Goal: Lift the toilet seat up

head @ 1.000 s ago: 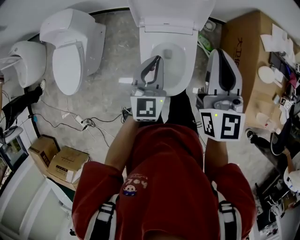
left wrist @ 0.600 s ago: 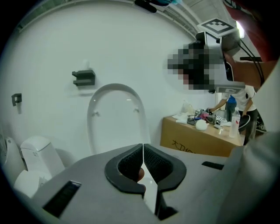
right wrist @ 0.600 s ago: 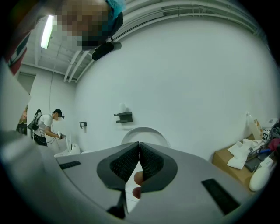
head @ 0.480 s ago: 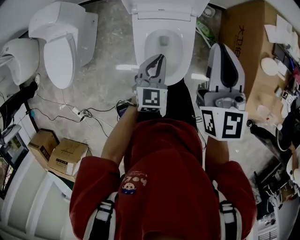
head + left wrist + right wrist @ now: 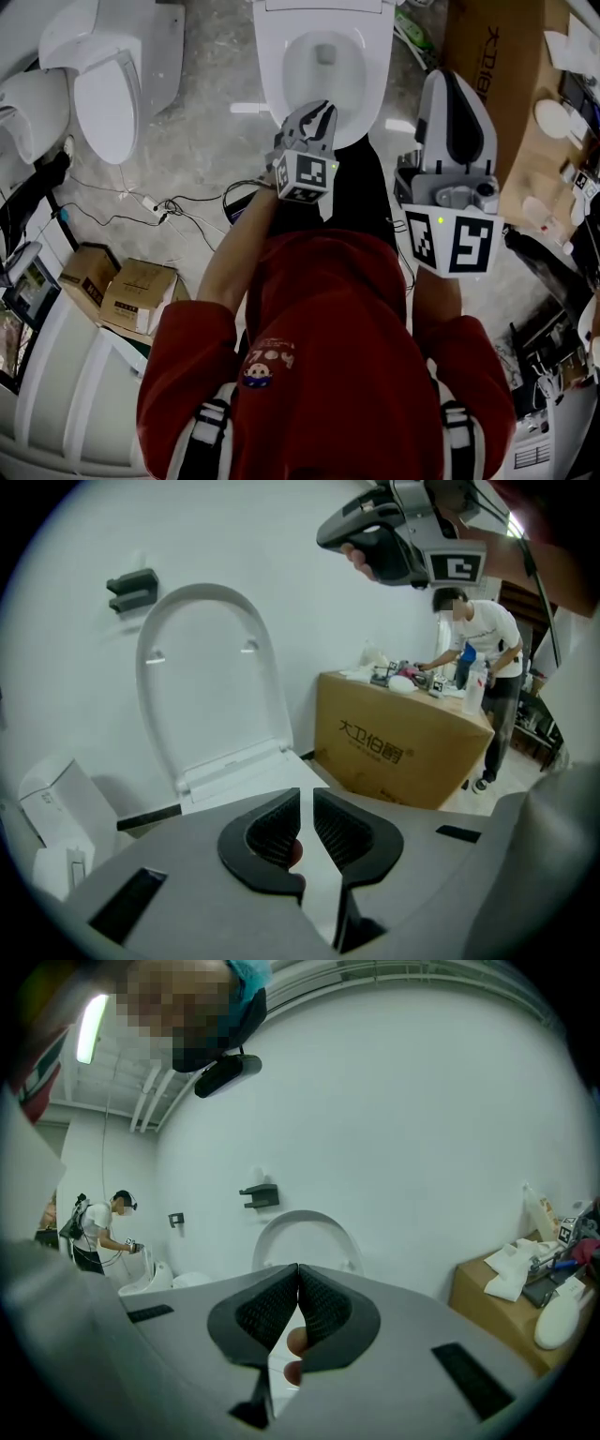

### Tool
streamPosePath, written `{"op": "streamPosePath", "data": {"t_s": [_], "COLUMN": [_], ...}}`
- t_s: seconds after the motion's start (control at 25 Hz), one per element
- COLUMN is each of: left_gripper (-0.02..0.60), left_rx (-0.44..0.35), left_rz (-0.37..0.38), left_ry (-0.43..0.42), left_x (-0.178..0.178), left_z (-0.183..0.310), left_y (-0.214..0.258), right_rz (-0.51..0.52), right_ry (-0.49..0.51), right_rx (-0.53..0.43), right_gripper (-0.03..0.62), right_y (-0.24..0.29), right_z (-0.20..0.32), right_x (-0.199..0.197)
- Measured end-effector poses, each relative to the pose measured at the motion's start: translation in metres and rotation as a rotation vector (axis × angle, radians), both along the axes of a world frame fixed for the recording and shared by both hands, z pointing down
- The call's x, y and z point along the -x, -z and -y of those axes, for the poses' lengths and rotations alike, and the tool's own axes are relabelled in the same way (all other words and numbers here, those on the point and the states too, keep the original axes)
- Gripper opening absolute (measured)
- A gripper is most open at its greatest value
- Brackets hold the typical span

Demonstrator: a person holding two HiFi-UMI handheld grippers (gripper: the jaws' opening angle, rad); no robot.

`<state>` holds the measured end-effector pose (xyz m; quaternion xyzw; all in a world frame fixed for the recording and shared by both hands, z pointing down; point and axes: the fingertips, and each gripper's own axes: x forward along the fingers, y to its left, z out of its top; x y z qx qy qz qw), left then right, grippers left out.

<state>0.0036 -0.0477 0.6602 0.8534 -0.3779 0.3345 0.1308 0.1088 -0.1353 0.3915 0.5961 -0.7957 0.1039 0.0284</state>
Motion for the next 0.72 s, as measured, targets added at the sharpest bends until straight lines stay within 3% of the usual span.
{"op": "streamPosePath", "data": {"t_s": [0.36, 0.56, 0.72], "left_gripper": [0.107, 0.143, 0.167], "left_rx": [0.18, 0.237, 0.291], "left_rz": [0.139, 0.213, 0.246], "left_ry": [-0.189, -0.343, -0.373], "left_x": [-0.007, -0.014, -0.01], "left_z": [-0.06, -0.092, -0.103], "left_y": [-0.087, -0.122, -0.143], "right_rz": [0.01, 0.014, 0.017], "right_ry": [-0.012, -0.009, -0.007], "right_rx": [0.039, 0.065, 0.08], "right_gripper": [0.014, 0.014, 0.014], "right_y": [-0.025, -0.041, -0.053], "right_z": [-0.005, -0.005, -0.005], "right_x": [-0.011, -0.014, -0.014]}}
